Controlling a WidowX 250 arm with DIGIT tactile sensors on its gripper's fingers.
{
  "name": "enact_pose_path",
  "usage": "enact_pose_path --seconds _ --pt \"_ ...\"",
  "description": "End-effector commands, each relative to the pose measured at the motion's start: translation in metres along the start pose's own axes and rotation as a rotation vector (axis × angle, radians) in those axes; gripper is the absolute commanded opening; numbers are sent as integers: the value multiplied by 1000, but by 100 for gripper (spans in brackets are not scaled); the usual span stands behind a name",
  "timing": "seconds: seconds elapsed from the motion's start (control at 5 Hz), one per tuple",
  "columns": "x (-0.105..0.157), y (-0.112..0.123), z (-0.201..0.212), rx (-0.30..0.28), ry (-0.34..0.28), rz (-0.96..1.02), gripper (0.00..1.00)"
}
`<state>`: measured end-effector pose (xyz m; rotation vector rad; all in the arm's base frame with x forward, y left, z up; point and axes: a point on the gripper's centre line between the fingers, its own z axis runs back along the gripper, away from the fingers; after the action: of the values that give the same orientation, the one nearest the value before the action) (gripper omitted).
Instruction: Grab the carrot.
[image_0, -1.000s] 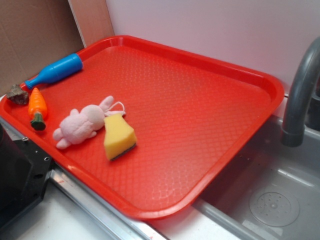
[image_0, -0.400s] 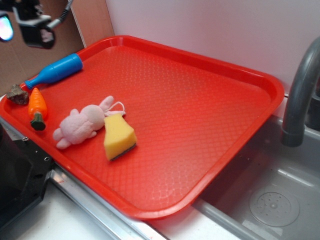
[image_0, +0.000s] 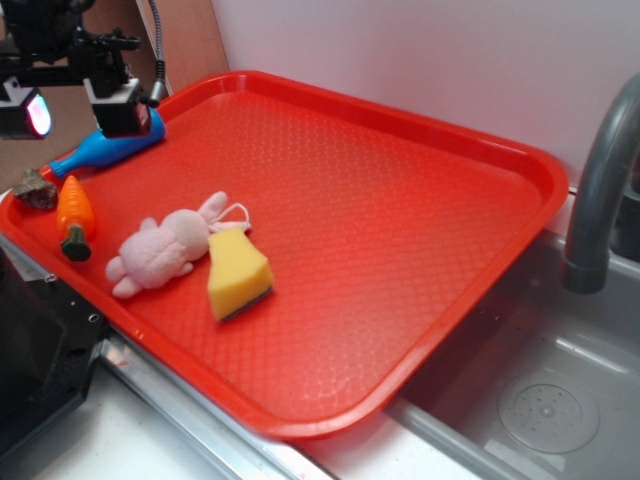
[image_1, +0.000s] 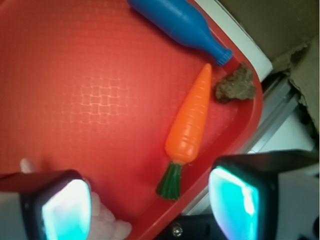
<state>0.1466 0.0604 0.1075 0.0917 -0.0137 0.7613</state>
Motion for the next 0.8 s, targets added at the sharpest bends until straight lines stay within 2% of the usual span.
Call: enact_pose_path --seconds 0.0,0.4,0.6 --pt "0 24 -35 -111 -93 29 100" --pt "5 38 -71 -152 -120 177 100" --pt "11 31 -80 -119 -104 148 100"
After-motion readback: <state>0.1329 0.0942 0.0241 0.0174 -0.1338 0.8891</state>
